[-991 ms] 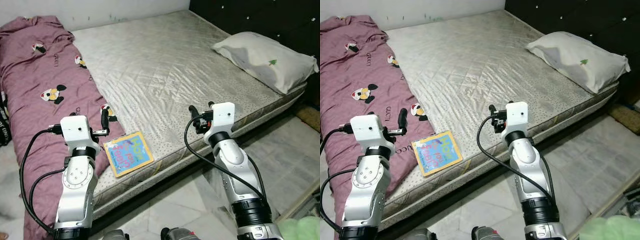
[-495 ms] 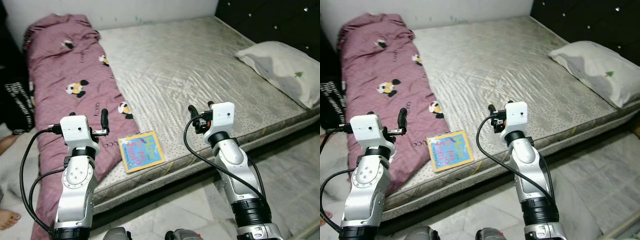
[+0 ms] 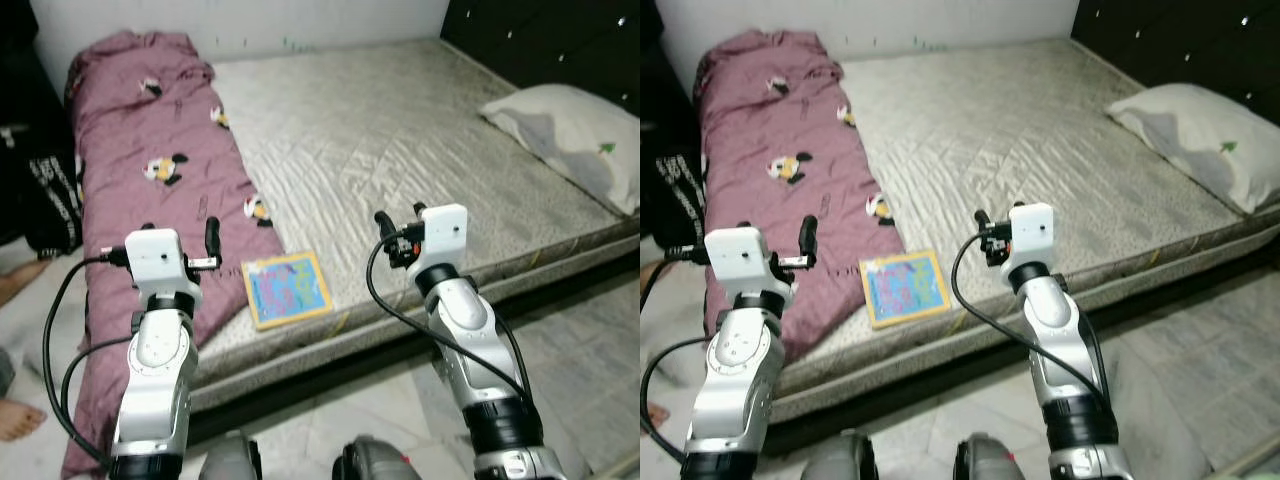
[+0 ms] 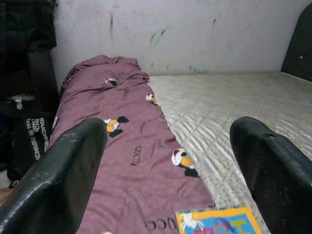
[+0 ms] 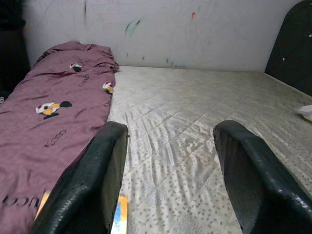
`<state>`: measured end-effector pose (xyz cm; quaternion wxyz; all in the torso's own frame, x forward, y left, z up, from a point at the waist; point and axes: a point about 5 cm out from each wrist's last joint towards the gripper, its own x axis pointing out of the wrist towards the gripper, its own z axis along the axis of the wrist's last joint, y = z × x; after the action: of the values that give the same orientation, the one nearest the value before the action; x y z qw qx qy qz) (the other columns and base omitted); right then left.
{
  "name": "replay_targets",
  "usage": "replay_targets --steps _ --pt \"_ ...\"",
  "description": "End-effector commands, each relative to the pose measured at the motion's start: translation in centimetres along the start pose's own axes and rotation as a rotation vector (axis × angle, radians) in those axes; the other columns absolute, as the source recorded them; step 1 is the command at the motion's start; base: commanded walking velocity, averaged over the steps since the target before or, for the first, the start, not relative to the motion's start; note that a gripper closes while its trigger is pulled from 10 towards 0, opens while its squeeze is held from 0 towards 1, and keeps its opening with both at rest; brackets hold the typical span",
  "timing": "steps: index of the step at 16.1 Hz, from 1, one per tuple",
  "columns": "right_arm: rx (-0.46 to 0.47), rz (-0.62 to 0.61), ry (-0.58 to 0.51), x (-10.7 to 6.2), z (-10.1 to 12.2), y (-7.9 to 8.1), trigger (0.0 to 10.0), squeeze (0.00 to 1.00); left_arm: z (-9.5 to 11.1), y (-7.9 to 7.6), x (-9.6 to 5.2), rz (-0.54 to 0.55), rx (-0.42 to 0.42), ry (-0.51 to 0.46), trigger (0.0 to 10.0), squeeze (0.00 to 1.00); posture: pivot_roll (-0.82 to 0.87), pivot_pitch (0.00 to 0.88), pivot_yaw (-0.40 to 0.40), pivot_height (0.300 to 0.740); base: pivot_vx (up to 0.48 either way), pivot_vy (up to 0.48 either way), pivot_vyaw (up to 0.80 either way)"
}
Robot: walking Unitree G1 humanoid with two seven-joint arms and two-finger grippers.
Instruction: Clean up the room
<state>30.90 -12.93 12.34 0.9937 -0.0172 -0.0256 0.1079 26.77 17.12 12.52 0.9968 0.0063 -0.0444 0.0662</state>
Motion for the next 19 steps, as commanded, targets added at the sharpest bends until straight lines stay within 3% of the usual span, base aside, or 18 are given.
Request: replay_targets --steps 1,12,19 --pt "-0.004 0.003 -0.004 0.06 0.08 -0.04 10.0 0.00 0.12 -0.06 0.12 0.003 0.005 -0.005 10.0 0.00 -0.02 0.024 -0.023 0.664 0.000 0.000 0.00" --pt "-0.010 0.013 -0.005 0.17 0.17 0.16 10.0 0.00 0.25 0.09 -0.01 -0.004 -0.002 -0.015 10.0 0.00 -0.03 0.041 -0.026 0.664 0.000 0.000 0.00" --pt "-0.020 0.043 -0.016 0.20 0.33 0.42 10.0 0.00 0.28 0.38 -0.04 0.003 -0.001 -0.021 10.0 0.00 -0.03 0.049 -0.029 0.664 0.325 0.000 0.10"
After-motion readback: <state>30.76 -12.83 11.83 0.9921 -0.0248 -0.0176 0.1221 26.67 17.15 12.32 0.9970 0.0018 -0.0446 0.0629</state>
